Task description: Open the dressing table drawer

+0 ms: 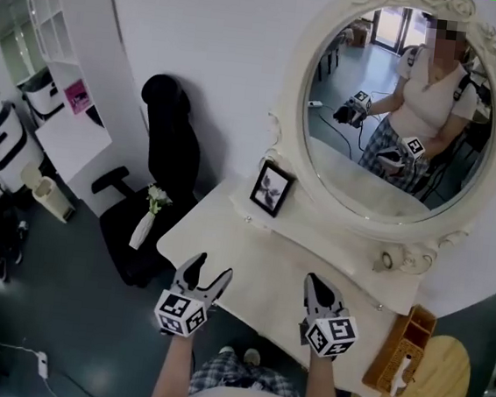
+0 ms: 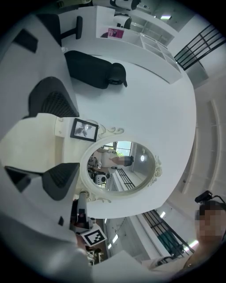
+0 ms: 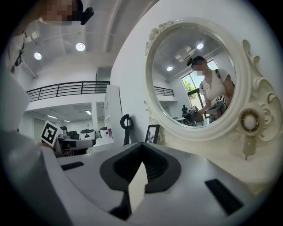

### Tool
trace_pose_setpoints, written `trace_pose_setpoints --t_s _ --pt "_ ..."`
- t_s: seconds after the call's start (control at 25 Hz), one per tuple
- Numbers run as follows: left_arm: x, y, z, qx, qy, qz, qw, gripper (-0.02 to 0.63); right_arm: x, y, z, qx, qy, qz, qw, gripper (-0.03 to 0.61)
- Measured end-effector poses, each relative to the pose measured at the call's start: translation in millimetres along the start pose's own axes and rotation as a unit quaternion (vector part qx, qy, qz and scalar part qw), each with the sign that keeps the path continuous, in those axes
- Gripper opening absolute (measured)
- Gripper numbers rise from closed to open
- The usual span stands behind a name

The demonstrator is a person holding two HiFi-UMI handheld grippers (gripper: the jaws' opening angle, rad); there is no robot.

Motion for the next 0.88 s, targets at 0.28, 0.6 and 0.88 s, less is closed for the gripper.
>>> trace_pose_setpoints --t_s 0.28,0.6,0.88 --pt "59 -17 -6 0.006 -0.009 0.057 0.9983 0.313 13 12 -6 0.015 0.02 0.048 0.999 0.016" --pt "105 -34 -5 0.025 -0.018 0.115 0.9929 0.313 14 12 -2 0.025 0.041 0.122 0.991 0.015" --pt "121 -43 9 0.02 -0.031 0.123 0.9917 0.313 20 12 5 0.026 0.042 0.15 0.987 0.015"
Point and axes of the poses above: the fingertips, and each gripper's own axes: x forward along the fingers, y to its right, z out of its underside, the point moved 8 cm from there along -x, backward along the fingers, and after that the axes turned 10 degrees about x, right-handed, at the moved point
